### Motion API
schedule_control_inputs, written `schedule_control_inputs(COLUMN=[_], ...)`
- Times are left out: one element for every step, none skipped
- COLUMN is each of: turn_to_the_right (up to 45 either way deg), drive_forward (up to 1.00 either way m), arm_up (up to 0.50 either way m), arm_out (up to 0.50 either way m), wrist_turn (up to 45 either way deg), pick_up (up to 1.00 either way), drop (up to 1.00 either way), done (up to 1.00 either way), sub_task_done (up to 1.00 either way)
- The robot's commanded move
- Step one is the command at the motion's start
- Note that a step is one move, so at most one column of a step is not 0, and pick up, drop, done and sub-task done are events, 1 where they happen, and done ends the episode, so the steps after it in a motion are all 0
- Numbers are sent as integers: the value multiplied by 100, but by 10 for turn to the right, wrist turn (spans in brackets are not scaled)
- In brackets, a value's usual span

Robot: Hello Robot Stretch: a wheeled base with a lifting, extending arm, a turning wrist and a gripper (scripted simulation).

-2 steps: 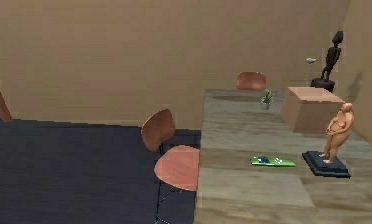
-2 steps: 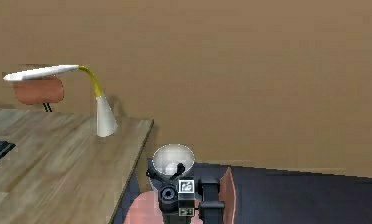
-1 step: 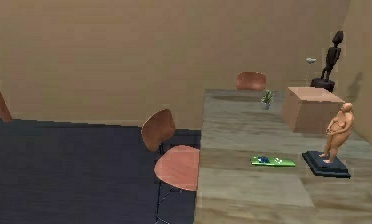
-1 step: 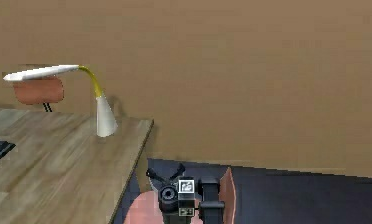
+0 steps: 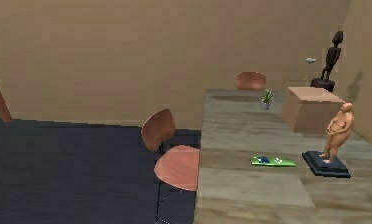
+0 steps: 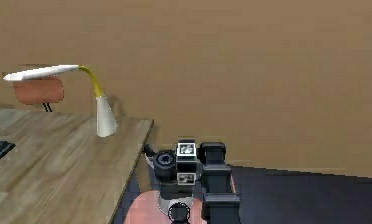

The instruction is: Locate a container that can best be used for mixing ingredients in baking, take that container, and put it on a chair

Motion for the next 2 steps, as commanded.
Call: schedule_control_inputs(turn_to_the_right=[0, 0], drive_forward=[0, 0], arm_up=[0, 0], arm_out=[-8, 0], wrist_turn=[0, 0], pick_up=[0, 0], drop=[0, 0], done=[0, 100], sub_task_done=[0, 0])
